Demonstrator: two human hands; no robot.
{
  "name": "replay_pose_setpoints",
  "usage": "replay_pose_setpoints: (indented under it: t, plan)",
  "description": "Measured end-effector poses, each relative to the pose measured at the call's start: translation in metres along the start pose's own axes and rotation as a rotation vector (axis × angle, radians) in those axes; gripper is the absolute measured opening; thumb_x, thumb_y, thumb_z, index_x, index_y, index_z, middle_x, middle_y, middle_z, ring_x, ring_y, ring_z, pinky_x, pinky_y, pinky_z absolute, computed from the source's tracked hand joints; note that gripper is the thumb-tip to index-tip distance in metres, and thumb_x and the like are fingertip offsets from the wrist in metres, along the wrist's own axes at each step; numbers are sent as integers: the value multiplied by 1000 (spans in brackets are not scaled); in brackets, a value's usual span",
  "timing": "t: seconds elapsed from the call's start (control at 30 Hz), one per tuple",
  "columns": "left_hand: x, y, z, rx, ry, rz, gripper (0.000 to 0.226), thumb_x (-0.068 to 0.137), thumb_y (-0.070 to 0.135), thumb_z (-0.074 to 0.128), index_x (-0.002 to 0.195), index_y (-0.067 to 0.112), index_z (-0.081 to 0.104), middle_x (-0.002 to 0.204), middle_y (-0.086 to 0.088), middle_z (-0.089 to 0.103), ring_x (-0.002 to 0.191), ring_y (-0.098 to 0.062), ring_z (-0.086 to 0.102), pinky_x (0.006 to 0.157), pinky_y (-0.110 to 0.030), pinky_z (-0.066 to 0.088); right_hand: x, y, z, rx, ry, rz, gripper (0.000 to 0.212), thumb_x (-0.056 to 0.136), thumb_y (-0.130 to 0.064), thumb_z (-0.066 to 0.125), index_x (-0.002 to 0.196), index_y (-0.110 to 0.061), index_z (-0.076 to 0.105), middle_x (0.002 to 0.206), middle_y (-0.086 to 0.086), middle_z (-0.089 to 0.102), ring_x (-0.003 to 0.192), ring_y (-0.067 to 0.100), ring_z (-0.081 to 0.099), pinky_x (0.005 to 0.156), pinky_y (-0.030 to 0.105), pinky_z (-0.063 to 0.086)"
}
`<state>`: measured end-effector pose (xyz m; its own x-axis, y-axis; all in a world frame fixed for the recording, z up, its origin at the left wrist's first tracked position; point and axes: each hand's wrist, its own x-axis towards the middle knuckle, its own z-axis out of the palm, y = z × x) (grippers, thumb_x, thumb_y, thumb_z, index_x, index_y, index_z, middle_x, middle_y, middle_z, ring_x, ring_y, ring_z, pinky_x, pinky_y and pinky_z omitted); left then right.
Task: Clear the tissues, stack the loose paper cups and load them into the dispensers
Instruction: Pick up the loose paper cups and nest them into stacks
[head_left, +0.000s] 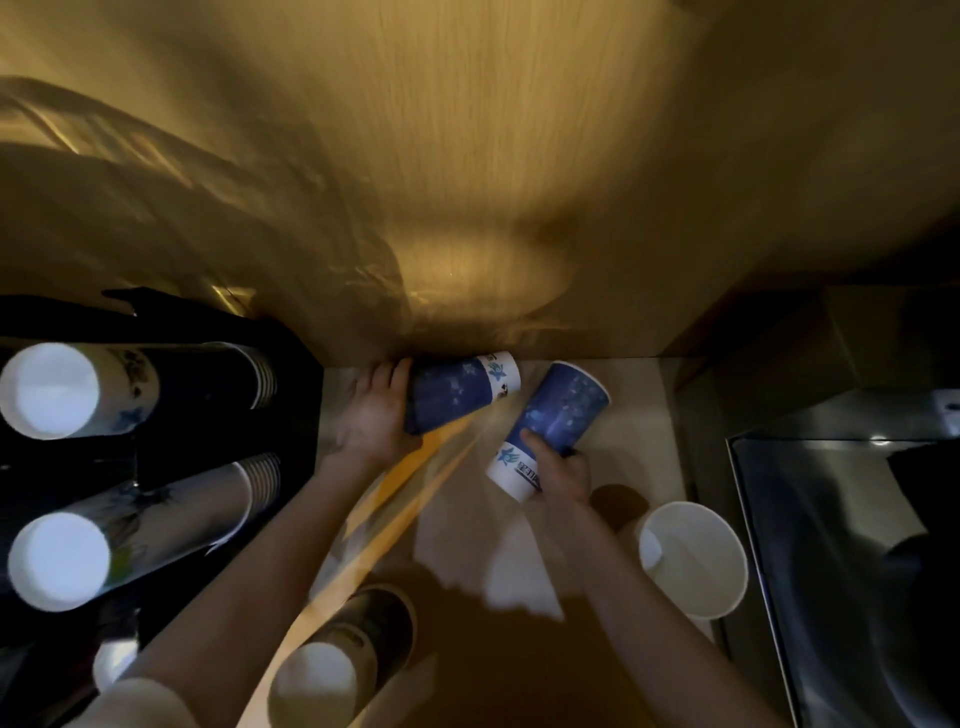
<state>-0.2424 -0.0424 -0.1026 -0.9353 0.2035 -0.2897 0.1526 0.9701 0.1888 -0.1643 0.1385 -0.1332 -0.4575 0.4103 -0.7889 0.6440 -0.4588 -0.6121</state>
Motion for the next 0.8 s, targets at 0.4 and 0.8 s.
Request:
replay_pose_setpoints:
  t: [0.4,0.8]
  plan:
    - [-82,18,-56,-366,179,100,98,57,36,80,139,18,28,132,-9,40,119,-25,43,92,-36,46,-57,-24,-14,55,-134,-179,49,74,-15,73,116,-2,52,101,16,66,71,20,64,60,28,52]
    - [-135,88,-13,-289,67,217,95,53,38,78,135,19,33,135,-5,34,124,-25,40,99,-38,43,-134,-50,-64,-266,-105,-940,73,63,-22,82,125,-21,44,120,3,57,107,16,58,93,34,49]
